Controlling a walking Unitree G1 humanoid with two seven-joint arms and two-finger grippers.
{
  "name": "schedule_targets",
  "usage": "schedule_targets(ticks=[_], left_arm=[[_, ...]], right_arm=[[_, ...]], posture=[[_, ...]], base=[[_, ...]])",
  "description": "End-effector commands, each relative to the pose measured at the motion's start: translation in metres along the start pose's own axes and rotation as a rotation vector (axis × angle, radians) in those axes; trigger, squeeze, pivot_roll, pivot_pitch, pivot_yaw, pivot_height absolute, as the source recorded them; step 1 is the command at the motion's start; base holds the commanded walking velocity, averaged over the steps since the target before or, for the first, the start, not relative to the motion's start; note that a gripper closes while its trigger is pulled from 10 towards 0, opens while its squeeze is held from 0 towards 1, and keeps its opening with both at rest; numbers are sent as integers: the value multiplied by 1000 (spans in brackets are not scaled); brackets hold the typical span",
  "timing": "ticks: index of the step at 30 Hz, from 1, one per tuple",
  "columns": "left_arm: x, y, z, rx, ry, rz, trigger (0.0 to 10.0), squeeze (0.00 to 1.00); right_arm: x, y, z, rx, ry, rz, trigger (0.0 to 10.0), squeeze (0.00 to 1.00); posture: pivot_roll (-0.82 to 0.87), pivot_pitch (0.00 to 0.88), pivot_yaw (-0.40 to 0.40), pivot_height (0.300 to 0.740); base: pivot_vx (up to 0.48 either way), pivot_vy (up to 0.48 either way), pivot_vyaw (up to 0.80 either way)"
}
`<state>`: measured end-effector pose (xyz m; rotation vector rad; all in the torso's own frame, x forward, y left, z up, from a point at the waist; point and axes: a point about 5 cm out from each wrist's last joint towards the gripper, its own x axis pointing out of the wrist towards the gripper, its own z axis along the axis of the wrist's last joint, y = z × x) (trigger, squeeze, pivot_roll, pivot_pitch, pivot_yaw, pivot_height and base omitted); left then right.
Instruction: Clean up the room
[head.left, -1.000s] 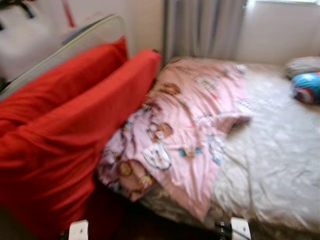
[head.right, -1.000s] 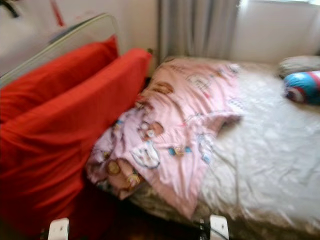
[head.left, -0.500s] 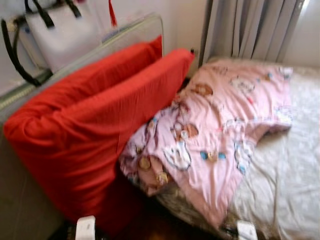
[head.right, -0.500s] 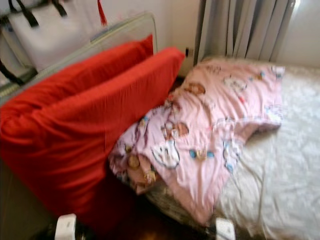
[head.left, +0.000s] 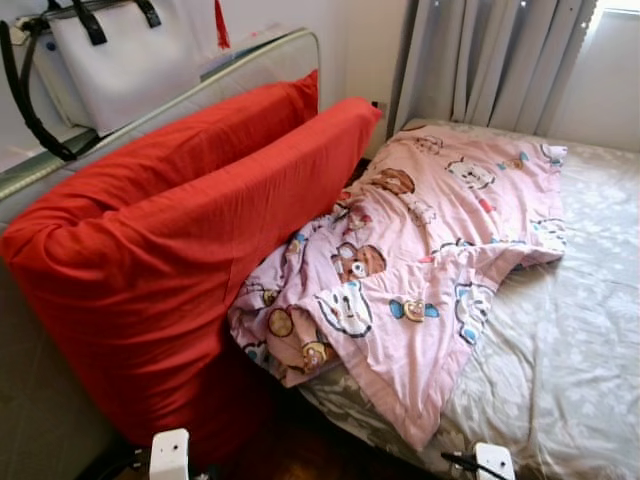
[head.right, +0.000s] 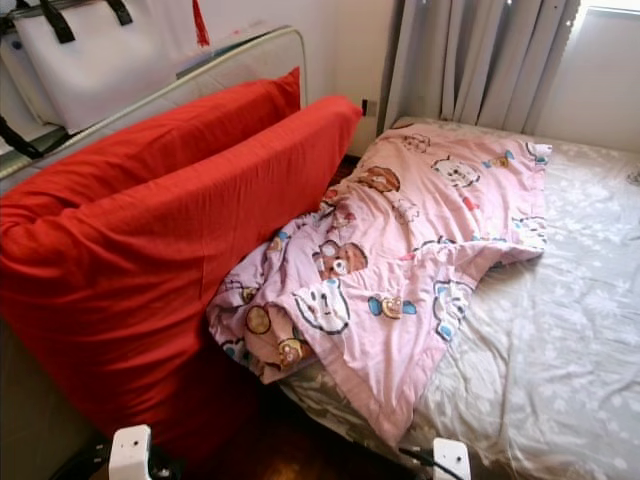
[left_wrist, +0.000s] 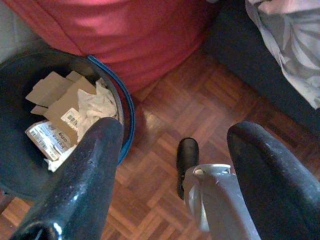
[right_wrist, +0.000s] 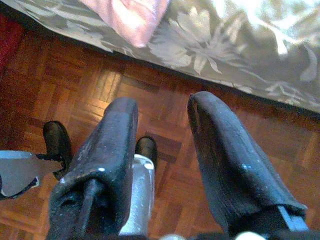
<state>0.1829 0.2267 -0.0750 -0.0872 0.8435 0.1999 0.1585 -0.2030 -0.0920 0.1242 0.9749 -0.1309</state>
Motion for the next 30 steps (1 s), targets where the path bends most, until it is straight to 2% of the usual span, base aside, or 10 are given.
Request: schedule_targets(ticks=[1, 7, 14, 19, 22, 29, 30], left_arm=[[0, 3, -1, -2, 12, 4, 10000, 0], [0, 2, -1, -3, 13, 3, 10000, 0], [0, 2, -1, -3, 12, 4, 10000, 0], [0, 2, 4, -4, -19, 1, 10000, 0], [2, 2, 12, -21, -62, -4, 10000, 0], [-1, 3, 13, -50, -121, -11, 10000, 0], [-2, 6, 19, -106, -185, -8, 10000, 0]], right_arm=[[2, 6, 5, -9, -18, 16, 10000, 0], [2, 8, 6, 3, -18, 13, 10000, 0], [1, 2, 5, 9, -14, 1, 10000, 0], [1, 0, 9, 13, -37, -6, 10000, 0], [3, 3, 20, 24, -88, -11, 10000, 0], [4, 2, 39, 52, -175, -20, 10000, 0], [3, -1, 59, 54, -267, -16, 10000, 0]], posture=[[18, 0, 14, 740], [19, 0, 10, 740], [19, 0, 9, 740], [18, 0, 6, 740], [21, 0, 3, 740], [19, 0, -18, 740], [12, 0, -31, 740]], base=[[296, 0, 769], [298, 0, 753], [299, 0, 0], [0, 0, 0], [0, 0, 0], [0, 0, 0], [0, 0, 0]])
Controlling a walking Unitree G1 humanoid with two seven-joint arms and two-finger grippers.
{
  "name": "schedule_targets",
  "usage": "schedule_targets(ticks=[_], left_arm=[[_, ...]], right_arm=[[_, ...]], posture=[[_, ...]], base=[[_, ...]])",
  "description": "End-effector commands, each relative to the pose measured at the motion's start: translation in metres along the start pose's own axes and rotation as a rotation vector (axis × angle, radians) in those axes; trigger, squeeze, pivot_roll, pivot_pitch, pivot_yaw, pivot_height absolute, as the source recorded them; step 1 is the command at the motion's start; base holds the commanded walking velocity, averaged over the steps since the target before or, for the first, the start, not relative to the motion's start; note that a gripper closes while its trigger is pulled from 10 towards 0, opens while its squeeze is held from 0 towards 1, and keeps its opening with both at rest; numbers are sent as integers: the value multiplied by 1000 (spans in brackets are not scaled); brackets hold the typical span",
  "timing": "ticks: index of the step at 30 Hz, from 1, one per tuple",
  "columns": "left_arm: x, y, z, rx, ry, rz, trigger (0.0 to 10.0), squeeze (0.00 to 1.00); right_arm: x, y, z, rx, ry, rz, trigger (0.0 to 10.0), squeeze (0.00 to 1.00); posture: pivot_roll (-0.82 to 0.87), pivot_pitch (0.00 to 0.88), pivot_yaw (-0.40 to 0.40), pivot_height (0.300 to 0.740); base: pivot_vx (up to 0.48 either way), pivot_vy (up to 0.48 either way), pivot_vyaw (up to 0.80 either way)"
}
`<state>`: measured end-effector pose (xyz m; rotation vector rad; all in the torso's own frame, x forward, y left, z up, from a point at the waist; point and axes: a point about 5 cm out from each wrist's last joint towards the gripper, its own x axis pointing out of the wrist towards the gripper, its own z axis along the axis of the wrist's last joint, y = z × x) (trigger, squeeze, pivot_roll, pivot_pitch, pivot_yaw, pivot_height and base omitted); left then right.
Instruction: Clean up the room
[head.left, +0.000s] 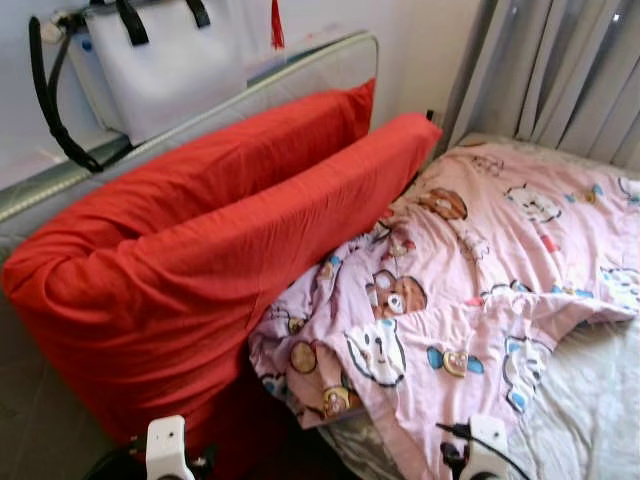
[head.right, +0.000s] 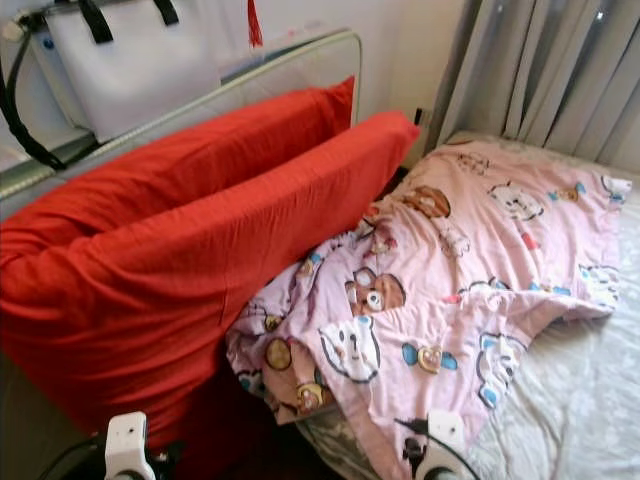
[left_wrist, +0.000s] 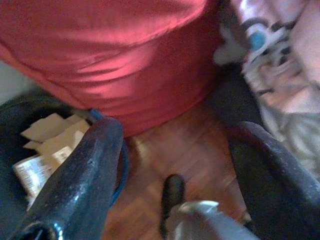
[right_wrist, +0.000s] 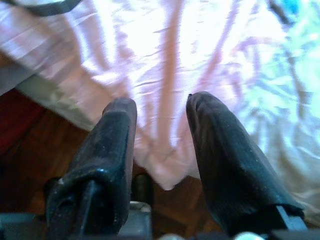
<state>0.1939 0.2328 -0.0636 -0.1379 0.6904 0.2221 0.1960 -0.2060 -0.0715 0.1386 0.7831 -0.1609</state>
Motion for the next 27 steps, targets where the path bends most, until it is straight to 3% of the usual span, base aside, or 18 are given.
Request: schedule_targets(ticks=[1, 2, 5, 6, 10, 18, 27], left_arm=[[0, 3, 9, -78, -88, 8, 10000, 0], [0, 3, 9, -78, -88, 8, 10000, 0], [2, -6, 40, -80, -285, -27, 10000, 0], [2, -6, 40, -80, -285, -27, 10000, 0], [-3, -20, 71, -57, -478, -64, 10000, 0], [-19, -34, 85, 18, -597, -128, 10000, 0], [-37, -38, 96, 39, -645, -147, 10000, 0]], right_arm=[[3, -5, 27, 15, -127, -5, 10000, 0], [3, -5, 27, 15, -127, -5, 10000, 0], [4, 0, 44, -20, -228, 39, 10000, 0], [4, 0, 44, -20, -228, 39, 10000, 0], [1, 7, 54, -15, -328, 58, 10000, 0], [-2, 19, 58, 3, -415, 89, 10000, 0], [-5, 34, 72, -21, -508, 153, 10000, 0]], posture=[[9, 0, -35, 740], [9, 0, -35, 740], [18, 0, -48, 740], [18, 0, -48, 740], [18, 0, -45, 740], [6, 0, -32, 740], [10, 0, -5, 740]], base=[[0, 0, 0], [0, 0, 0], [0, 0, 0], [0, 0, 0], [0, 0, 0], [0, 0, 0], [0, 0, 0]])
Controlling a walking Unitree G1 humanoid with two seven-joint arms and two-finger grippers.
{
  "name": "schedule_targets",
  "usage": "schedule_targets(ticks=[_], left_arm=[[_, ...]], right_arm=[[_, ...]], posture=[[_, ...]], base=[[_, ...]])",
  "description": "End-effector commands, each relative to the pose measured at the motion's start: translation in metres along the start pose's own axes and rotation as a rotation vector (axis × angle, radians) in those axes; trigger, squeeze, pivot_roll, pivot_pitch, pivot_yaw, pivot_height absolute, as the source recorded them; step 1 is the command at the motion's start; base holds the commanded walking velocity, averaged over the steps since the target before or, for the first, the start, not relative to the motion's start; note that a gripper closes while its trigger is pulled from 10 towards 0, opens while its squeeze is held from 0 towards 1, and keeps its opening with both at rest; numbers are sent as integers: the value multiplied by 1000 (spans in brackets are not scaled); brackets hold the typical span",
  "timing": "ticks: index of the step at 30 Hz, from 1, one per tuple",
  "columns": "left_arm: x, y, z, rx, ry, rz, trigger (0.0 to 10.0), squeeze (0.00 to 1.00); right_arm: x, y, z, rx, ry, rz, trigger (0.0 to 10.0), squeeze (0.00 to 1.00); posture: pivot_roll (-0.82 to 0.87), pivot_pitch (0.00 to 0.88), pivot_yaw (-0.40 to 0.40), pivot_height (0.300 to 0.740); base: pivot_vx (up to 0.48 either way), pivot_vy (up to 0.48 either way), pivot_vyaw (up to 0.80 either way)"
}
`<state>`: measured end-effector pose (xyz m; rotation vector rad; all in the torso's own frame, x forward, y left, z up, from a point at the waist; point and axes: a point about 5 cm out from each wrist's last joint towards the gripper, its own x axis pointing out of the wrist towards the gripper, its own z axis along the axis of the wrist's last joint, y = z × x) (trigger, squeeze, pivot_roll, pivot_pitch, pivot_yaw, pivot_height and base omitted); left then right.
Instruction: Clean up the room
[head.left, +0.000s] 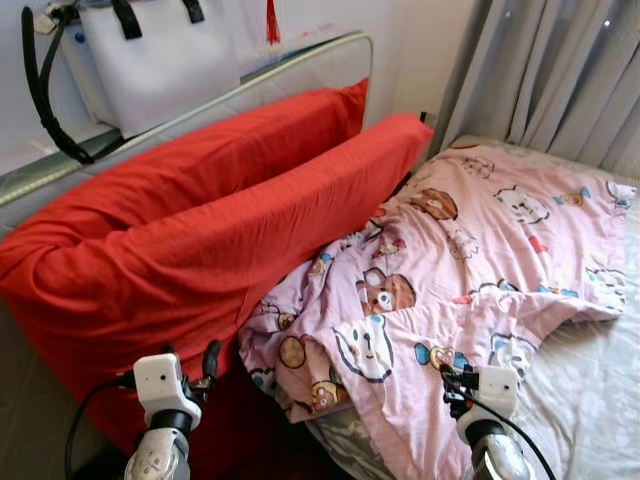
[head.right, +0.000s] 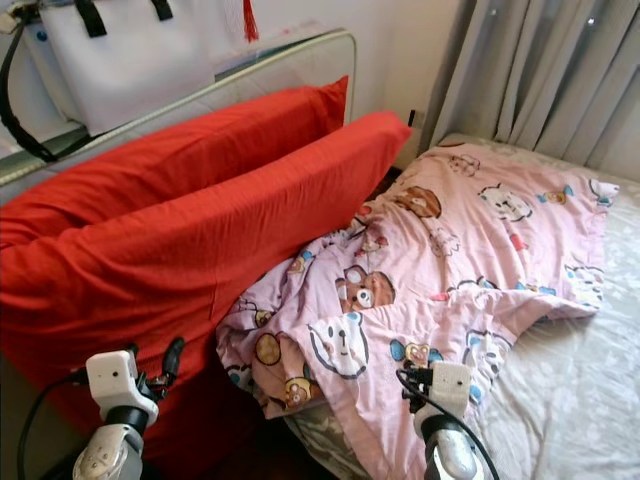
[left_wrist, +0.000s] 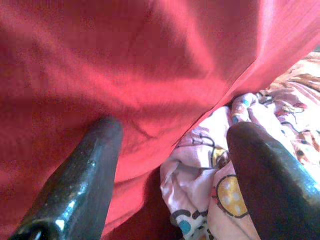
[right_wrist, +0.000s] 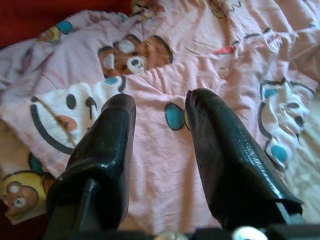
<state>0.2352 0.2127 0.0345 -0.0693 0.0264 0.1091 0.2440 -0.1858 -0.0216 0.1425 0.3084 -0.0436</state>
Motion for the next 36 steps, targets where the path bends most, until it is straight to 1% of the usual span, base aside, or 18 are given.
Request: schedule_targets(ticks=[1, 5, 8, 10, 11, 12, 15, 16, 24, 28, 33, 36], left_arm=[[0, -4, 4, 1, 14, -9, 10000, 0], [2, -4, 4, 3, 14, -9, 10000, 0], [8, -7, 10, -2, 8, -6, 10000, 0], [9, -7, 12, -4, 5, -7, 10000, 0], [10, -8, 16, -6, 3, -7, 10000, 0], [10, -8, 16, -6, 3, -7, 10000, 0], [13, -7, 20, -4, -4, -8, 10000, 0], [14, -7, 20, -3, -5, -8, 10000, 0], [8, -4, 17, -7, 12, 6, 10000, 0], [8, -3, 16, -6, 18, 7, 10000, 0], [9, -1, 14, -1, 24, 3, 10000, 0], [9, 0, 13, 0, 28, 2, 10000, 0]], right_arm=[[5, 1, 12, -11, -57, 6, 10000, 0], [7, 1, 16, -25, -66, 11, 10000, 0], [19, 2, 31, -38, -79, 18, 10000, 0], [22, 3, 34, -36, -85, 20, 10000, 0], [25, 6, 41, -39, -107, 34, 10000, 0], [25, 6, 41, -39, -107, 34, 10000, 0], [29, 10, 55, -34, -181, 52, 10000, 0], [30, 10, 56, -33, -185, 49, 10000, 0], [28, 11, 53, -20, -182, 56, 10000, 0], [28, 11, 51, -38, -161, 55, 10000, 0], [29, 10, 50, -37, -140, 48, 10000, 0], [28, 8, 50, -28, -159, 49, 10000, 0]], posture=[[7, 0, -7, 740], [18, 0, -18, 740], [22, 0, -25, 740], [23, 0, -27, 740], [16, 0, -28, 735], [16, 0, -28, 735], [7, 0, -29, 730], [6, 0, -30, 730], [12, 0, -34, 730], [11, 0, -31, 730], [9, 0, -30, 695], [7, 0, -31, 695]], base=[[0, 0, 0], [0, 0, 0], [0, 0, 0], [0, 0, 0], [0, 0, 0], [0, 0, 0], [0, 0, 0], [0, 0, 0], [0, 0, 0], [0, 0, 0], [0, 0, 0], [0, 0, 0]])
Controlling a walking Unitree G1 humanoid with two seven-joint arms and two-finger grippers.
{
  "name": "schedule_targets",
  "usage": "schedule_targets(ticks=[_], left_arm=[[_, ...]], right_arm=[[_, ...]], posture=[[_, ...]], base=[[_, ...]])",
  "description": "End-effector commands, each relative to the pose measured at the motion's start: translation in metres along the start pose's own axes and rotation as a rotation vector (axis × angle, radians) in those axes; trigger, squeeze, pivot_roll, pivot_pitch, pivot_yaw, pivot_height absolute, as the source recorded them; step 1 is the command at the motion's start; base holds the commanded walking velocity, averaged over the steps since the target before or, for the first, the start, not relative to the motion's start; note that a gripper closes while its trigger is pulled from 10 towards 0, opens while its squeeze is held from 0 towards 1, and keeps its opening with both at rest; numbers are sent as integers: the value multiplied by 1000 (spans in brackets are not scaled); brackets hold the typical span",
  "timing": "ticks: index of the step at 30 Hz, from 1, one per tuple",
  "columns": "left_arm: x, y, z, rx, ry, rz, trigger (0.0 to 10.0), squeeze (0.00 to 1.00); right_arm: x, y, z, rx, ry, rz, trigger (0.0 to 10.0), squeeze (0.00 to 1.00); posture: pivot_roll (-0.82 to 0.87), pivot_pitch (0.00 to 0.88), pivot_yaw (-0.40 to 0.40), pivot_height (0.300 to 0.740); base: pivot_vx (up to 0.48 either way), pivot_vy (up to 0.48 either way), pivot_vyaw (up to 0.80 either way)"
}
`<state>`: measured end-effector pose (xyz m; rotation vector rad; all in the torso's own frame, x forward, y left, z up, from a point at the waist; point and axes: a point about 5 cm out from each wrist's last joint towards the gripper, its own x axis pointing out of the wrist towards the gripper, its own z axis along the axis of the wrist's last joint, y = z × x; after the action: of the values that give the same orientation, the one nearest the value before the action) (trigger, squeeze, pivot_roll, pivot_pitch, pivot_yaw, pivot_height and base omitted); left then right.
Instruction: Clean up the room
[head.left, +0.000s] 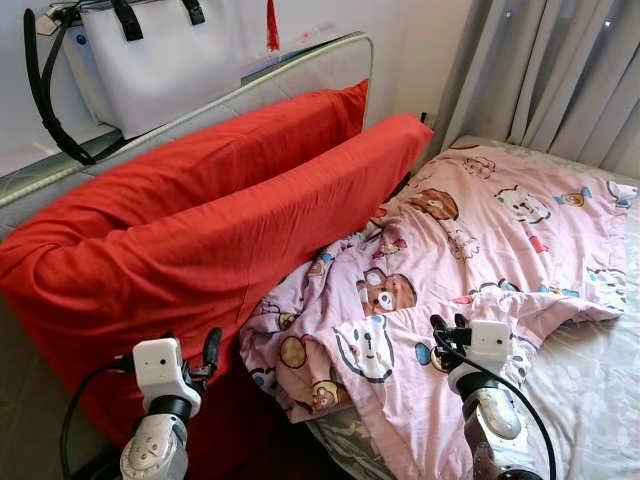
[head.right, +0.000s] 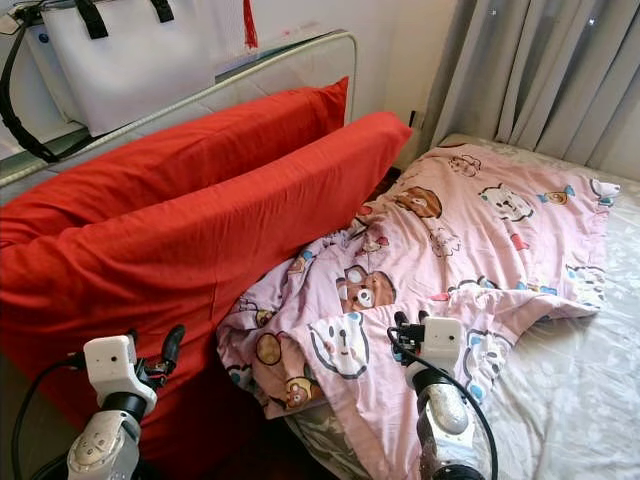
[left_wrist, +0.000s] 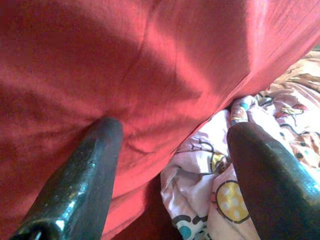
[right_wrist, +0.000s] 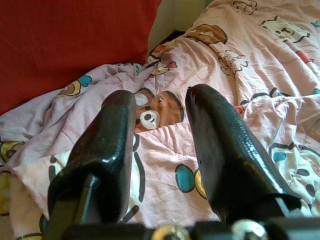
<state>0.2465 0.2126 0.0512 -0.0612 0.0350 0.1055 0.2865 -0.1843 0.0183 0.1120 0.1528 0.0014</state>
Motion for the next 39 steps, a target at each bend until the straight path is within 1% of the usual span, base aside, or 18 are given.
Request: schedule_targets(ticks=[1, 3, 11, 15, 20, 22, 39], left_arm=[[-1, 3, -4, -8, 20, 5, 10000, 0], [-2, 3, -5, -8, 23, 7, 10000, 0], [-7, 6, -12, -8, 40, 9, 10000, 0], [-8, 8, -14, -6, 47, 11, 10000, 0], [-9, 8, -16, -8, 53, 10, 10000, 0], [-9, 9, -19, -7, 60, 10, 10000, 0], [-11, 11, -25, -8, 70, 8, 10000, 0]], right_arm=[[-1, -2, 0, 10, -9, -4, 10000, 0], [-1, -2, -1, -4, 8, -6, 10000, 0], [-1, -1, -3, 2, 16, -2, 10000, 0], [-1, 0, -7, -8, 61, 2, 10000, 0], [-1, 1, -6, -6, 47, 6, 10000, 0], [-2, 1, -6, 1, 35, 2, 10000, 0], [-2, 0, -6, -4, 42, 0, 10000, 0]], posture=[[10, 0, -32, 695], [8, 0, -32, 695], [15, 3, -35, 695], [15, 8, -35, 695], [13, 11, -35, 665], [13, 11, -35, 665], [15, 16, -38, 665]], base=[[0, 0, 0], [0, 0, 0], [0, 0, 0], [0, 0, 0], [0, 0, 0], [0, 0, 0], [0, 0, 0]])
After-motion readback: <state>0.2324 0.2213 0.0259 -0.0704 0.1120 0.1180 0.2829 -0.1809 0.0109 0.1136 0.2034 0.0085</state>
